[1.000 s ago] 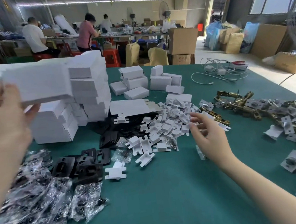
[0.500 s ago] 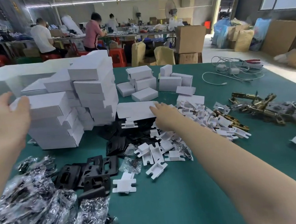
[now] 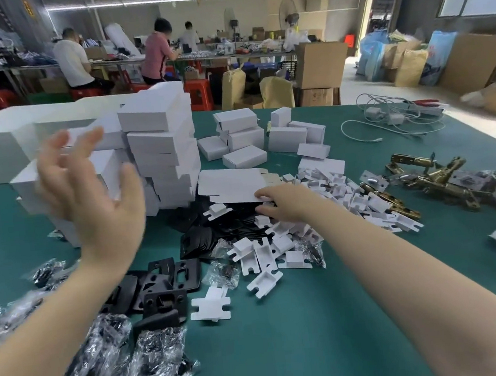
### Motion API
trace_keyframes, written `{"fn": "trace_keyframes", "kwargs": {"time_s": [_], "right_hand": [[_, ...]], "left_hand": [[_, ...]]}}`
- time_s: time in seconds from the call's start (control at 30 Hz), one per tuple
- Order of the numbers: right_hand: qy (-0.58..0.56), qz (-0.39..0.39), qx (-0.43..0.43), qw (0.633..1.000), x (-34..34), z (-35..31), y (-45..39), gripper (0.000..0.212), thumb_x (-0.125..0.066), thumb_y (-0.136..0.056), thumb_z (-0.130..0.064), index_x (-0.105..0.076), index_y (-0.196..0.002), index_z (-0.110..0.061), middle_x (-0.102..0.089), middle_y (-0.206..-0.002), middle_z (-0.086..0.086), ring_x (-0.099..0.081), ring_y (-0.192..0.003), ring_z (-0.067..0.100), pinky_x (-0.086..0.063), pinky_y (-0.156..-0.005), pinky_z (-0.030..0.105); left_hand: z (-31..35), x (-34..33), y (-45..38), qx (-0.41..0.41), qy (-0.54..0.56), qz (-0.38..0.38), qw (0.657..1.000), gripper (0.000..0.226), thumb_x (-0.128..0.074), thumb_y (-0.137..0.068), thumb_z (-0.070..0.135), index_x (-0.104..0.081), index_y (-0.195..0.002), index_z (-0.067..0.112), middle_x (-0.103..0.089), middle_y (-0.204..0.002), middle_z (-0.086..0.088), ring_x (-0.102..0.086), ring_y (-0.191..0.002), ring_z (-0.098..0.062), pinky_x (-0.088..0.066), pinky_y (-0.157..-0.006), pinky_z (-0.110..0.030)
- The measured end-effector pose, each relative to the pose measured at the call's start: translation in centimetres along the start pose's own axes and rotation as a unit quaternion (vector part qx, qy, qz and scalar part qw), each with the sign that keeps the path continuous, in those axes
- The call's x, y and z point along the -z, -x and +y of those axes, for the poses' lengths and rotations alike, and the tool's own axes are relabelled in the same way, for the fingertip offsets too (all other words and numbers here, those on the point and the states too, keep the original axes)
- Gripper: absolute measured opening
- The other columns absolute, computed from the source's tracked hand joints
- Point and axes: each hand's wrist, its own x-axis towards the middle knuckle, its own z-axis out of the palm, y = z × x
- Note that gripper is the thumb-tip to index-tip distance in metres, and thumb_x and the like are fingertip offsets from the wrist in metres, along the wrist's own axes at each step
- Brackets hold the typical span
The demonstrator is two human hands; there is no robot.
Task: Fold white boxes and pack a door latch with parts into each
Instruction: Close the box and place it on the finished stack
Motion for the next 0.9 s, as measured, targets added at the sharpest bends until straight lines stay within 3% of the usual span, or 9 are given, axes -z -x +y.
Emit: {"fn": "trace_keyframes", "kwargs": {"time_s": [0.17, 0.3, 0.4, 0.53, 0.67, 0.73, 0.83, 0.87, 0.9], "right_hand": [[0.216, 0.032, 0.034, 0.975, -0.3, 0.3, 0.5, 0.003, -0.055, -0.097, -0.017, -0.054, -0.094, -0.017, -0.055, -0.073, -0.003, -0.053, -0.064, 0.021, -0.041, -0.052, 0.029], [0.269, 0.108, 0.024, 0.957, 0.3, 0.4, 1.6, 0.028, -0.054, -0.099, -0.023, -0.051, -0.071, -0.020, -0.043, -0.053, -0.009, -0.043, -0.045, 0.016, -0.030, -0.048, 0.022], [-0.034, 0.263, -0.092, 0.960, 1.7, 0.1, 2.8, 0.022, -0.048, -0.101, -0.028, -0.069, -0.096, -0.023, -0.069, -0.080, -0.008, -0.062, -0.064, 0.017, -0.051, -0.061, 0.028], [-0.379, 0.386, -0.143, 0.829, 4.0, -1.2, 6.4, 0.024, -0.048, -0.102, -0.027, -0.063, -0.117, -0.016, -0.066, -0.100, -0.007, -0.061, -0.087, 0.013, -0.047, -0.073, 0.028], [-0.495, 0.337, -0.136, 0.789, 3.1, -1.8, 11.1, 0.011, -0.048, -0.102, -0.027, -0.057, -0.101, -0.034, -0.064, -0.098, -0.016, -0.062, -0.088, 0.003, -0.050, -0.072, 0.021], [-0.562, 0.299, -0.161, 0.754, 1.3, -1.7, 13.0, 0.016, -0.046, -0.102, -0.021, -0.056, -0.110, -0.031, -0.065, -0.098, -0.012, -0.064, -0.078, -0.001, -0.050, -0.063, 0.016], [-0.571, 0.272, -0.219, 0.743, -1.0, -1.5, 15.1, 0.042, -0.038, -0.100, -0.010, -0.045, -0.137, -0.029, -0.063, -0.096, -0.007, -0.043, -0.050, -0.005, -0.045, -0.048, 0.011], [-0.566, 0.262, -0.227, 0.748, -1.6, -1.6, 15.5, 0.047, -0.036, -0.100, -0.008, -0.042, -0.143, -0.026, -0.063, -0.107, -0.010, -0.062, -0.070, -0.009, -0.051, -0.060, 0.011], [-0.566, 0.253, -0.225, 0.752, -1.9, -1.8, 15.9, 0.048, -0.035, -0.100, -0.009, -0.041, -0.146, -0.023, -0.061, -0.119, -0.013, -0.055, -0.111, -0.002, -0.054, -0.084, 0.020]], "left_hand": [[4.4, -1.4, 3.4, 0.006, 0.060, -0.162, 0.985, 0.038, -0.054, -0.085, 0.019, -0.059, -0.123, 0.024, -0.055, -0.127, 0.002, -0.038, -0.127, -0.013, -0.020, -0.108, -0.023], [6.4, -2.8, 5.9, 0.035, 0.069, -0.257, 0.963, 0.035, -0.051, -0.083, 0.024, -0.061, -0.113, 0.038, -0.056, -0.115, 0.018, -0.040, -0.115, -0.009, -0.022, -0.092, -0.026], [6.8, -4.0, 7.4, 0.084, 0.074, -0.302, 0.947, 0.038, -0.054, -0.088, 0.019, -0.058, -0.121, 0.036, -0.050, -0.122, 0.017, -0.034, -0.117, -0.010, -0.021, -0.095, -0.028], [6.9, -4.7, 7.9, 0.186, 0.128, -0.294, 0.929, 0.054, -0.055, -0.096, 0.022, -0.035, -0.147, 0.025, -0.034, -0.149, 0.006, -0.023, -0.138, -0.012, -0.020, -0.111, -0.030], [7.8, -5.1, 8.0, 0.274, 0.232, -0.357, 0.862, 0.074, -0.059, -0.096, 0.029, -0.015, -0.155, 0.024, -0.045, -0.143, 0.012, -0.042, -0.130, 0.003, -0.033, -0.112, -0.031], [8.3, -5.4, 8.9, 0.284, 0.289, -0.410, 0.817, 0.059, -0.059, -0.097, 0.015, -0.032, -0.148, 0.027, -0.063, -0.122, 0.013, -0.061, -0.108, 0.004, -0.047, -0.097, -0.022], [9.5, -5.8, 10.9, 0.276, 0.363, -0.468, 0.757, 0.058, -0.052, -0.089, -0.009, -0.051, -0.134, 0.028, -0.070, -0.118, 0.003, -0.065, -0.111, -0.015, -0.054, -0.091, -0.027], [10.0, -5.7, 11.5, 0.281, 0.382, -0.481, 0.737, 0.063, -0.053, -0.083, -0.009, -0.053, -0.133, 0.030, -0.071, -0.117, 0.004, -0.066, -0.109, -0.014, -0.055, -0.088, -0.027], [10.4, -5.7, 12.1, 0.293, 0.394, -0.482, 0.725, 0.063, -0.054, -0.078, -0.003, -0.054, -0.131, 0.031, -0.072, -0.115, 0.005, -0.066, -0.107, -0.014, -0.055, -0.086, -0.027]]}}
